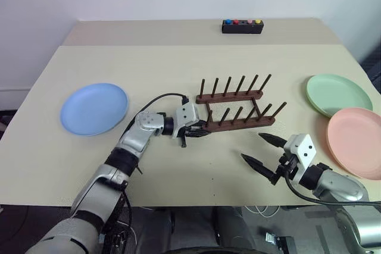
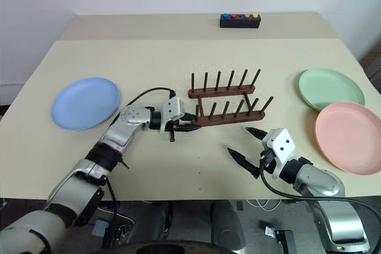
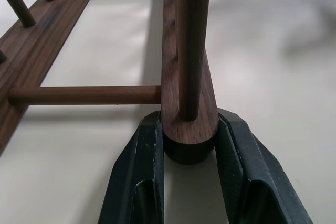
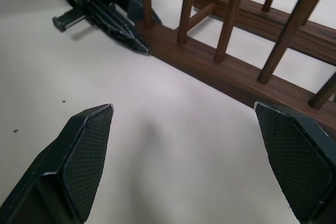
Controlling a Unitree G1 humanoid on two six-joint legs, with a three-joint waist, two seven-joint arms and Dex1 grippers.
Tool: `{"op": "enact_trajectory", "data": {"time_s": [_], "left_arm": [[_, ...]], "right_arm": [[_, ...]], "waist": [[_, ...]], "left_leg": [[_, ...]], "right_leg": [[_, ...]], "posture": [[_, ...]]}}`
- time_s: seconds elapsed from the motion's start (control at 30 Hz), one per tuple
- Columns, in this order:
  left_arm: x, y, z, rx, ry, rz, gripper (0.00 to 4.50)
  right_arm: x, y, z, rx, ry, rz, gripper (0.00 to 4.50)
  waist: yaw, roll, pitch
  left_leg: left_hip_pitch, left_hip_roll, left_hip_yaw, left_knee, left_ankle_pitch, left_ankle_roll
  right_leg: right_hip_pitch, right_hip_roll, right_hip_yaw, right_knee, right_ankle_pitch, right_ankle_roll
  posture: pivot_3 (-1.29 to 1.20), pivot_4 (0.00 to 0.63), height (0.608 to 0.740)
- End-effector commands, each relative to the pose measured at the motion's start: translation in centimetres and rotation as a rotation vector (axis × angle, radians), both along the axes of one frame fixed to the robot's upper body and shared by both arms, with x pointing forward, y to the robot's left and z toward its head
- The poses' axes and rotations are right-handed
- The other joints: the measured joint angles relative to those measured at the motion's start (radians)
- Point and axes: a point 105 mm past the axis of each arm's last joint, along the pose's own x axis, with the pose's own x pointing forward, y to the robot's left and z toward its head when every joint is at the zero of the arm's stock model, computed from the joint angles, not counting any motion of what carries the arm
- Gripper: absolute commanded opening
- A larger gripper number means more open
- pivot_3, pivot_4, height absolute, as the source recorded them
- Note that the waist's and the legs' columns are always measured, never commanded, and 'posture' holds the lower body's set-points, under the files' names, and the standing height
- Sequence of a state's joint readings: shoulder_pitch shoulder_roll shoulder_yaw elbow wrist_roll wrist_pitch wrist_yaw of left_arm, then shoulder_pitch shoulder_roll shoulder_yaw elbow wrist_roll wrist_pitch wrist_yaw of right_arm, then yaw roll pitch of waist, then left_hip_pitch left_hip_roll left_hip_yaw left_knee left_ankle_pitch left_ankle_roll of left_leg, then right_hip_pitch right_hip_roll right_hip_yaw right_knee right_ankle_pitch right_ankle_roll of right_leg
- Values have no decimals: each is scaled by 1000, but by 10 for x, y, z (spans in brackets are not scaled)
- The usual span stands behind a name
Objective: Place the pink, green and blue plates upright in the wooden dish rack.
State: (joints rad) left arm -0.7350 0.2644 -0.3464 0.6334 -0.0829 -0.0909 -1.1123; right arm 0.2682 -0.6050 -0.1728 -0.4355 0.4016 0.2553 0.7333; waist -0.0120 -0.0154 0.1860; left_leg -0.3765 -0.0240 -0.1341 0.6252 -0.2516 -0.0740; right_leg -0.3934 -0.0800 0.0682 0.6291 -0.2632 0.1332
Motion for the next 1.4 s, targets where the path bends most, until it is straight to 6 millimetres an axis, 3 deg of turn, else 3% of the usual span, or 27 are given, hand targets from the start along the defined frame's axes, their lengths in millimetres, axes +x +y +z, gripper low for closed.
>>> {"op": "enact_trajectory", "data": {"time_s": [0.03,0.47,0.7,0.73,0.9,0.97,1.07,1.23,1.27,1.4], "left_arm": [[4,-3,6,-2,-26,-56,725],[5,-3,-3,20,-2,-111,725],[10,1,-4,9,-15,-54,4204],[12,3,-4,6,-12,-35,4453],[17,22,-4,-29,-24,72,4453],[13,29,-5,-52,-9,97,4500],[-4,37,-6,-109,10,116,3705],[-36,31,-8,-126,56,99,1322],[-41,27,-8,-125,54,95,848],[-54,9,-7,-125,58,91,848]], "right_arm": [[-3,0,11,-3,-54,-16,4434],[-5,-1,14,-7,-59,-27,4434],[-4,-1,13,-10,-57,-21,4434],[-4,-2,13,-13,-56,-23,4434],[-2,-15,12,-42,-51,-79,4434],[-1,-22,12,-53,-54,-108,3885],[1,-33,9,-87,-39,-152,2603],[6,-48,-2,-173,-2,-205,131],[7,-51,-4,-192,3,-216,0],[14,-64,-10,-266,22,-276,0]], "waist": [[0,0,0],[-1,-1,1],[-1,-1,1],[-1,-1,1],[-4,-1,0],[-6,0,0],[-7,0,0],[-2,1,0],[-1,1,0],[2,1,0]], "left_leg": [[0,0,0,0,0,0],[0,0,0,1,0,0],[0,0,0,1,0,0],[0,0,0,1,0,0],[1,0,0,0,0,0],[1,0,0,0,0,0],[2,1,0,0,0,0],[2,1,0,-1,0,0],[2,1,0,0,0,0],[1,0,0,2,0,0]], "right_leg": [[0,0,0,0,0,0],[0,0,0,0,0,1],[0,0,0,0,1,2],[0,0,0,0,1,2],[0,0,0,1,1,2],[0,0,0,1,1,2],[0,0,0,1,1,2],[0,0,0,1,1,2],[1,0,0,1,1,1],[2,0,0,1,0,0]], "posture": [[0,150,740],[0,150,740],[0,150,740],[0,150,740],[0,150,740],[0,150,740],[0,150,740],[0,150,740],[0,150,740],[0,150,740]]}}
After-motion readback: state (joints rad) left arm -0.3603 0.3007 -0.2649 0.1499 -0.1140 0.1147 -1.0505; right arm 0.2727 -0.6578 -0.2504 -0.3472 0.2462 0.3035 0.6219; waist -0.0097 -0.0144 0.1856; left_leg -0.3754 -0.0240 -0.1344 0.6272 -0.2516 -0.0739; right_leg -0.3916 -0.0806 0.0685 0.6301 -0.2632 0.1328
